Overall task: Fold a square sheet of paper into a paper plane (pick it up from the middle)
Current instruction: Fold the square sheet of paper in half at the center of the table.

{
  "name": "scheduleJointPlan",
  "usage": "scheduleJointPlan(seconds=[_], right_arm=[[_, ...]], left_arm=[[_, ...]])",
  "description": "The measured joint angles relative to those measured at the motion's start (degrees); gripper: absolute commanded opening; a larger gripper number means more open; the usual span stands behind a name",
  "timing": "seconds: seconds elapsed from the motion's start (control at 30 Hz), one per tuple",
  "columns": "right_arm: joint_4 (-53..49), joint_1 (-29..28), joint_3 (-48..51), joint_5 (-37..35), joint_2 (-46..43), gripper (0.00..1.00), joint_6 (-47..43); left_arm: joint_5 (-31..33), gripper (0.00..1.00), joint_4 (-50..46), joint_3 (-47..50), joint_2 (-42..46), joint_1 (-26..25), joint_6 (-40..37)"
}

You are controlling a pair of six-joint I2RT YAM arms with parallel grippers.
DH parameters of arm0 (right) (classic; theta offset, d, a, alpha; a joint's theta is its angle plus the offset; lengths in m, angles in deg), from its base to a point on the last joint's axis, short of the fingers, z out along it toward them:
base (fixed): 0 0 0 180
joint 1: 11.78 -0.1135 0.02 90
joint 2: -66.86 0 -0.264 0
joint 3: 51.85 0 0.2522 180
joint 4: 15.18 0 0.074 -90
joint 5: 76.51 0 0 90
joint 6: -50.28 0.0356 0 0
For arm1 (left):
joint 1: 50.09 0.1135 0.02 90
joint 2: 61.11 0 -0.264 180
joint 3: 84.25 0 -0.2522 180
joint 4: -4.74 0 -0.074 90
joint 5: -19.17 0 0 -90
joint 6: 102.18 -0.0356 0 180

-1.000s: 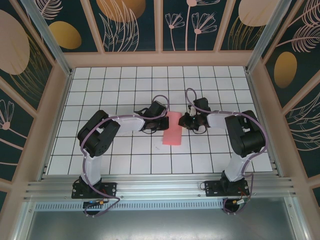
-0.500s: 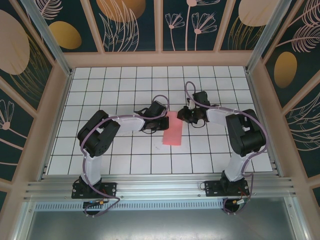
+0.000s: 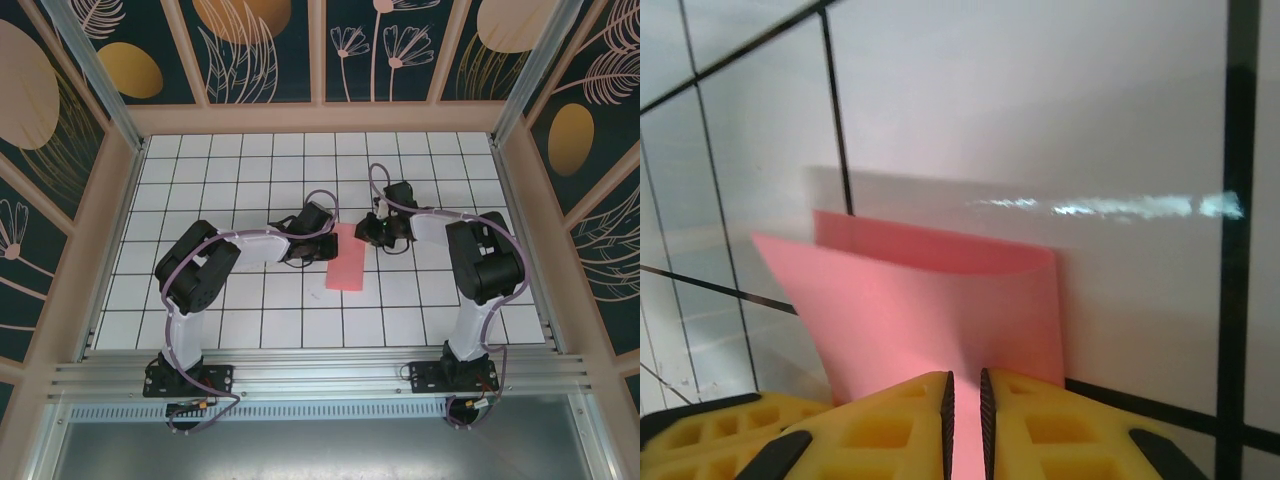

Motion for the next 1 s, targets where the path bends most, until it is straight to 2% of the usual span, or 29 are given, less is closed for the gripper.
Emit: scheduleJointPlan(seconds=[0.43, 1.0], right_arm=[[0.5, 1.7, -2.1, 0.7, 3.7, 0.19, -0.6], [-4.5, 1.5, -7.5, -1.9, 3.8, 0.18, -2.0]], left_arm=[[0.0, 0.01, 0.2, 0.0, 0.0, 0.0, 0.0], [0.0, 0.01, 0.2, 0.0, 0.0, 0.0, 0.0]])
